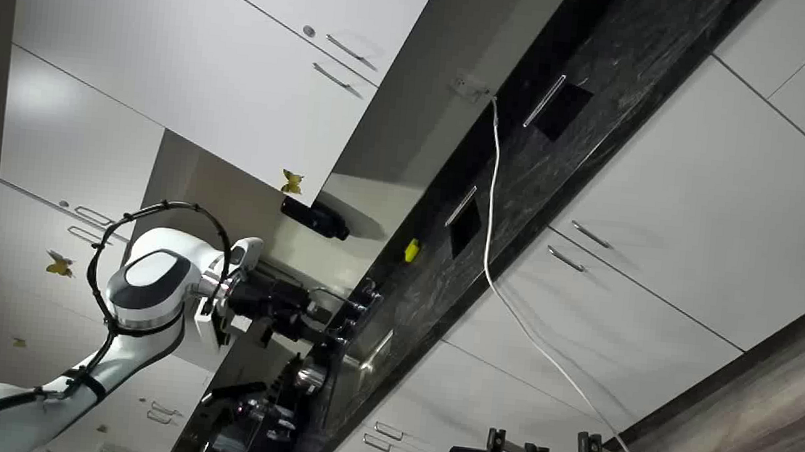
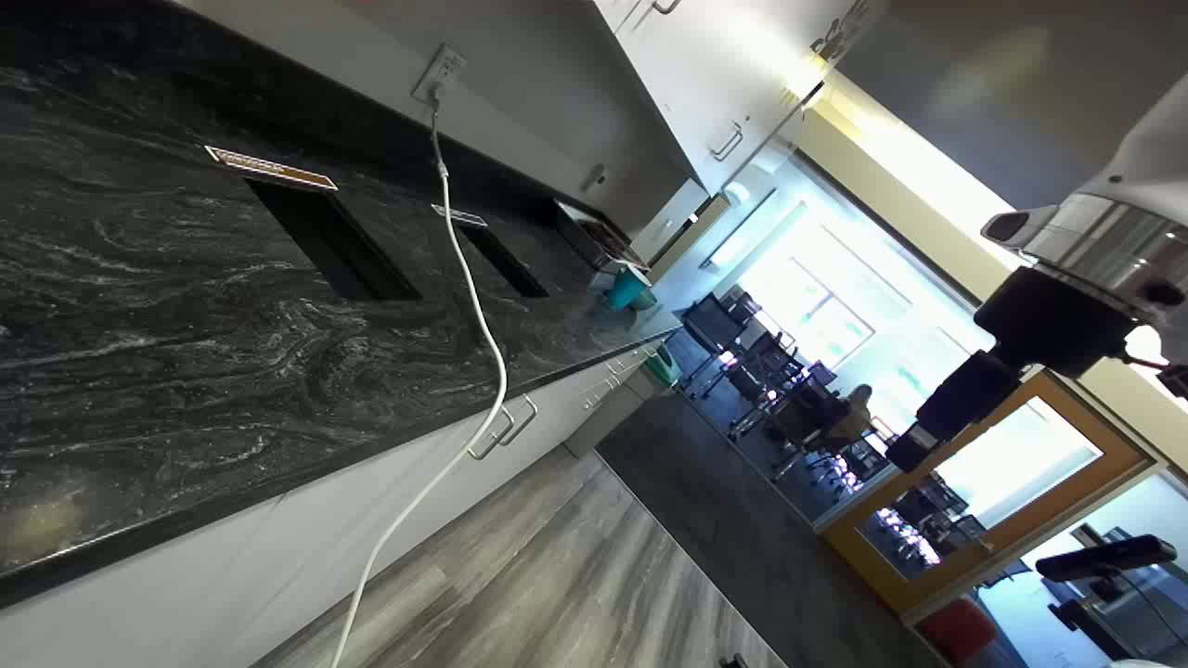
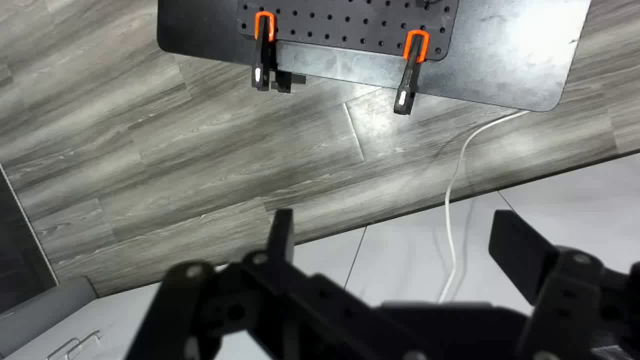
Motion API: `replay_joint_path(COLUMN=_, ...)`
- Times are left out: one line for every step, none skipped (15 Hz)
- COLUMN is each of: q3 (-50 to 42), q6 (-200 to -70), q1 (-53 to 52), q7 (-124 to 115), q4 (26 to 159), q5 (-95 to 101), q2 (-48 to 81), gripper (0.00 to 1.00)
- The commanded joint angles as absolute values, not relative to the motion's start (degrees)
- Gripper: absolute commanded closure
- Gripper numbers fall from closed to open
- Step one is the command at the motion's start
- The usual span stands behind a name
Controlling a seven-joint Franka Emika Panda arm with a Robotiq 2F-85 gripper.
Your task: Open the bottom drawer on the right
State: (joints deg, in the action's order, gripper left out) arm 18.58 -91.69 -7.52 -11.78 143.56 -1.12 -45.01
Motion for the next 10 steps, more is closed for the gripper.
replay_joint_path(q3=17.77, q6=-91.62, q1=-8.63, q7=-12.44, q4=143.46, q5=-0.58, q2=-44.69, gripper=0.00)
replay_joint_path(q3=17.77, q6=-91.62, q1=-8.63, q7=-12.44, q4=143.46, q5=-0.58, q2=-44.69, gripper=0.00)
replay_joint_path(q3=17.77, q6=-91.62, q1=-8.63, q7=-12.44, q4=143.46, q5=-0.58, q2=-44.69, gripper=0.00)
replay_joint_path(q3=17.77, q6=-91.62, q1=-8.63, q7=-12.44, q4=143.46, q5=-0.58, q2=-44.69, gripper=0.00)
replay_joint_path(q3=17.77, q6=-91.62, q1=-8.63, q7=-12.44, q4=143.46, q5=-0.58, q2=-44.69, gripper=0.00)
replay_joint_path(q3=17.77, q6=-91.62, q1=-8.63, q7=-12.44, q4=143.46, q5=-0.58, q2=-44.69, gripper=0.00)
replay_joint_path(q3=17.77, q6=-91.62, q1=-8.63, q7=-12.44, q4=143.46, q5=-0.58, q2=-44.69, gripper=0.00)
replay_joint_path(q3=17.61, q6=-92.81, q1=-7.81, q7=-13.74, q4=143.14, q5=-1.16, q2=-43.66, gripper=0.00)
replay_joint_path(q3=17.19, q6=-93.88, q1=-7.22, q7=-14.53, q4=142.87, q5=-1.81, q2=-42.72, gripper=0.00)
replay_joint_path(q3=16.53, q6=-95.39, q1=-6.37, q7=-15.73, q4=142.53, q5=-2.67, q2=-41.43, gripper=0.00)
